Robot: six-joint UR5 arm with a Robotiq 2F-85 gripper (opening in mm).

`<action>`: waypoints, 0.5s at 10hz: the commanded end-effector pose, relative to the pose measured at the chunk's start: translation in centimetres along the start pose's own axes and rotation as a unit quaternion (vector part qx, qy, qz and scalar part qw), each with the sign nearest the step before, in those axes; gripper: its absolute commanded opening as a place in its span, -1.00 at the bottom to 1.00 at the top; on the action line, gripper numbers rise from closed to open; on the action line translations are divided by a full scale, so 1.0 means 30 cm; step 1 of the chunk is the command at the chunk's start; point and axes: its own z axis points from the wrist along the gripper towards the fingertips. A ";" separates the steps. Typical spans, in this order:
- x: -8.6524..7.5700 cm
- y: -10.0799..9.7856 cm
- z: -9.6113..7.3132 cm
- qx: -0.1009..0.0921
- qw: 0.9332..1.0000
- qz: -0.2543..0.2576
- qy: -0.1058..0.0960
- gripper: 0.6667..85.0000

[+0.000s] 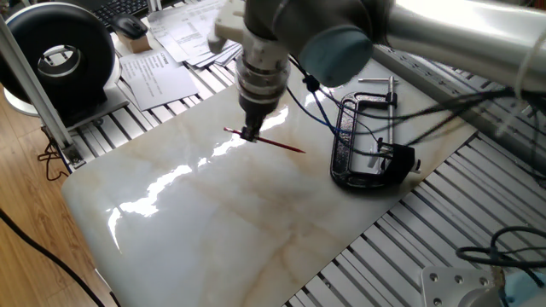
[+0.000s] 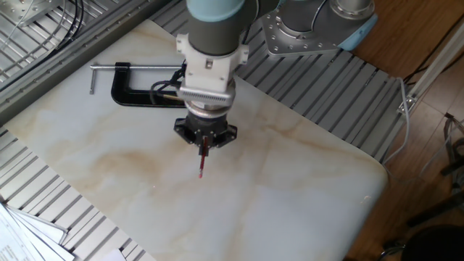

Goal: Insert the pencil into the pencil sharpener

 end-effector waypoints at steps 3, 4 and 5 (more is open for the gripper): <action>0.089 0.011 0.010 -0.003 1.000 -0.015 -0.011 -0.98; 0.071 0.020 0.008 -0.004 1.000 -0.012 -0.005 -0.98; 0.063 0.042 0.003 -0.010 1.000 -0.011 0.004 -0.98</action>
